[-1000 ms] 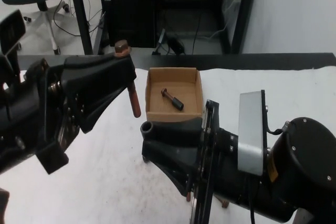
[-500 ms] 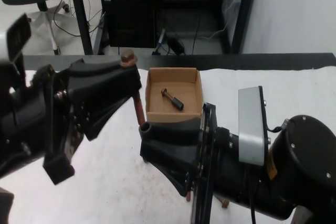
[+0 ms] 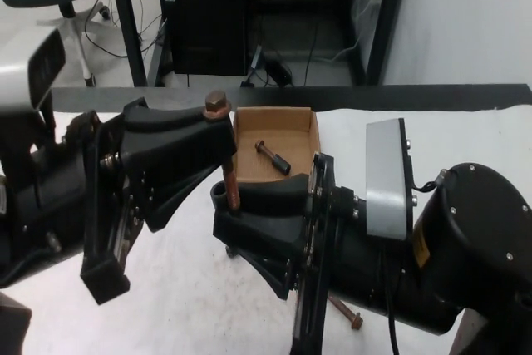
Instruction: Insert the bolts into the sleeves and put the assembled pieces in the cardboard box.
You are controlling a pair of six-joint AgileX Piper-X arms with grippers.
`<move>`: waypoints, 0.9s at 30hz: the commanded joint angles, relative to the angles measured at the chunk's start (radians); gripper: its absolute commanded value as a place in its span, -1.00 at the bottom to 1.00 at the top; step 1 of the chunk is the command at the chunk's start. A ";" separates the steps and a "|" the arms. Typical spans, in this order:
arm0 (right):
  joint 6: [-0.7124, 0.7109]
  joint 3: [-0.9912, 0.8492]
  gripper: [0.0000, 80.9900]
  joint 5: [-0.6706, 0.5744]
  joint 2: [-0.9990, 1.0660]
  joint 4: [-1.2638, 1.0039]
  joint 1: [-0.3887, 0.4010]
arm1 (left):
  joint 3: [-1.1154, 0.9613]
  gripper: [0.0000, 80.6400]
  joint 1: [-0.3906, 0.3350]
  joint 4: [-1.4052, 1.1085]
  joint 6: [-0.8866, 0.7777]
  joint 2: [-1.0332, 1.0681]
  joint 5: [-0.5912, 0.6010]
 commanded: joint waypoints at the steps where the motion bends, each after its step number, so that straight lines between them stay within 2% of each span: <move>1: 0.000 -0.013 -0.98 0.002 -0.008 0.017 -0.002 | -0.001 -0.99 -0.003 -0.025 0.007 0.003 0.006; 7: -0.027 -0.013 -0.98 -0.020 -0.008 0.131 -0.002 | -0.015 -0.99 -0.003 -0.122 -0.006 0.003 -0.026; 27: -0.029 -0.013 -0.98 -0.031 -0.008 -0.007 -0.004 | -0.011 -0.99 0.000 -0.072 0.026 0.003 -0.020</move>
